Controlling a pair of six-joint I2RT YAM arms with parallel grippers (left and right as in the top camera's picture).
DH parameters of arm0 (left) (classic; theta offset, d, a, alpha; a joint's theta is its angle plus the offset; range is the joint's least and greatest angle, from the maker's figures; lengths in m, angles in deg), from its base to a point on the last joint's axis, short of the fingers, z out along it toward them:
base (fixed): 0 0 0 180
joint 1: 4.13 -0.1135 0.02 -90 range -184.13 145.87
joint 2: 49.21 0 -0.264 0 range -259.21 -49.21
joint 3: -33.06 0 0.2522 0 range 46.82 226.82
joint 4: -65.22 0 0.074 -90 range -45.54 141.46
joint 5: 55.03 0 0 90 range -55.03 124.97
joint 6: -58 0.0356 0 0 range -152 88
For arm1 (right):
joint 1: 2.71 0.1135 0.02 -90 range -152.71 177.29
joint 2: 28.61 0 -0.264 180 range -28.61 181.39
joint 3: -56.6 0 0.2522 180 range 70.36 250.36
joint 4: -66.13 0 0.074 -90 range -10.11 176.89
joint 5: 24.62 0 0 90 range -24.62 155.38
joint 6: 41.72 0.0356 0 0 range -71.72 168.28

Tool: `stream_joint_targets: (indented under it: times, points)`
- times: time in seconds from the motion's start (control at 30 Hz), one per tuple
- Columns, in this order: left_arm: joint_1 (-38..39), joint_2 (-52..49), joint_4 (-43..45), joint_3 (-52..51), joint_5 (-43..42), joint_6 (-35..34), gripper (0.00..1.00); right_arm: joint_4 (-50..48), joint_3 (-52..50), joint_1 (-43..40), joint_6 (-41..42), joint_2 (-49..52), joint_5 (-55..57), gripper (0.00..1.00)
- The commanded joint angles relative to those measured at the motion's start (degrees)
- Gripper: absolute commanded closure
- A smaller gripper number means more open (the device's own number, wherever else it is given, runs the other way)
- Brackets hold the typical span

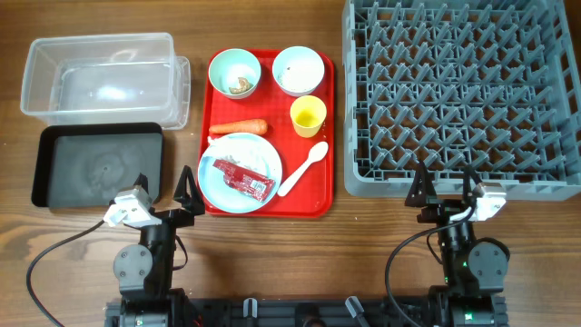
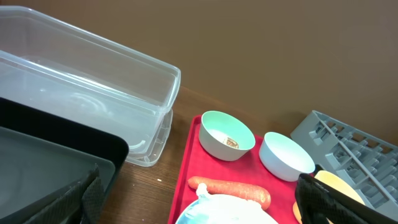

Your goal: Sort waste into correct bins and load items into the dishwasher rack

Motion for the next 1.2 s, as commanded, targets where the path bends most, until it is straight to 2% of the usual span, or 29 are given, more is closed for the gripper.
stream_joint_targets:
  times: [0.0,0.97,1.07,1.17]
  points:
    - [0.2,0.4,-0.4,-0.2,-0.3,-0.6,0.00,-0.2,-0.1,0.3,-0.6,-0.3,-0.8,0.00]
    - [0.2,0.4,-0.4,-0.2,-0.3,-0.5,0.00,-0.2,-0.1,0.3,-0.5,-0.3,-0.6,0.00]
    - [0.2,0.4,1.6,-0.2,-1.4,-0.9,0.00,-0.1,-0.1,0.3,4.9,-0.3,-1.7,0.00]
    - [0.2,0.4,4.9,-0.2,-9.0,-0.8,0.00,-3.2,-0.1,0.3,11.0,-0.3,-6.9,0.00]
